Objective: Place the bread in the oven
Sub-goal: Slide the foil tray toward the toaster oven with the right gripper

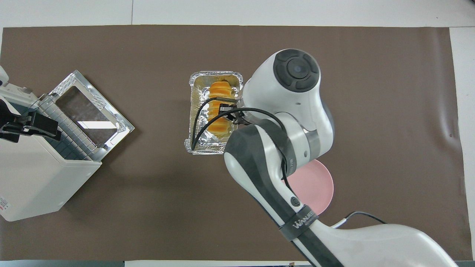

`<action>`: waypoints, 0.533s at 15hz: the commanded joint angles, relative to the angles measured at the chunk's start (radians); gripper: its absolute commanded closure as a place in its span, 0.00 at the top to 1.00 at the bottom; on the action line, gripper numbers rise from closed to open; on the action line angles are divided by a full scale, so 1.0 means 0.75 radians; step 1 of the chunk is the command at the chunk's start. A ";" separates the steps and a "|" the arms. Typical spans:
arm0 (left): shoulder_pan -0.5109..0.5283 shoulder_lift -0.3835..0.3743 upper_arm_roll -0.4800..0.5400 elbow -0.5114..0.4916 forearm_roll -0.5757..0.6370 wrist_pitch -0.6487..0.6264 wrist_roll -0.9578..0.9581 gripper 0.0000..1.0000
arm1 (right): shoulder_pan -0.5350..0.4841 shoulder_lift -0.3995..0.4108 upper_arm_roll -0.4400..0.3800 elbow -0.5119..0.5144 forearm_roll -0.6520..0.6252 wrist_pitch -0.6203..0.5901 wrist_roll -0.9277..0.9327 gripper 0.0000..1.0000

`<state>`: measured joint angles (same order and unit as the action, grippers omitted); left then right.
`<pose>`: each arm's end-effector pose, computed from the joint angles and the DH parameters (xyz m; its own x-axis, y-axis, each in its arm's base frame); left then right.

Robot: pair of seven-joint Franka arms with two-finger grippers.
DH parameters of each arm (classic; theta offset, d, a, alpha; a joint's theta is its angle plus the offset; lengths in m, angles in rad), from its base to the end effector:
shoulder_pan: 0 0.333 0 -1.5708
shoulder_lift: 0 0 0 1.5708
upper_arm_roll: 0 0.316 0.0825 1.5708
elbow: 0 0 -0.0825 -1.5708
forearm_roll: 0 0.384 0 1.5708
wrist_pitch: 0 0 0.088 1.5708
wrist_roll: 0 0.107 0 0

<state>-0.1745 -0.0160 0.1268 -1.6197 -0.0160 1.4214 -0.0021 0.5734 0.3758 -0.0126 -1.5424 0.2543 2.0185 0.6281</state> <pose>0.5304 -0.0267 0.5989 0.9823 -0.0476 -0.1814 -0.0451 -0.9988 0.0176 0.5681 0.3755 0.4476 0.9855 -0.1562 -0.0655 -0.1675 -0.9564 -0.2392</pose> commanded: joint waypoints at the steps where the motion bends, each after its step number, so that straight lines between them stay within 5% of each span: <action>1: -0.001 -0.030 0.001 -0.027 0.025 0.021 0.003 1.00 | 0.068 0.098 -0.006 0.005 0.021 0.125 0.032 0.00; 8: -0.001 -0.030 0.001 -0.027 0.025 0.021 0.003 1.00 | 0.144 0.113 -0.006 -0.248 0.021 0.387 -0.078 0.00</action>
<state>-0.1745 -0.0160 0.1268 -1.6197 -0.0160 1.4214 -0.0022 0.6806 0.4984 -0.0128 -1.6610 0.2543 2.2749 0.6246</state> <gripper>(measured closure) 0.000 0.987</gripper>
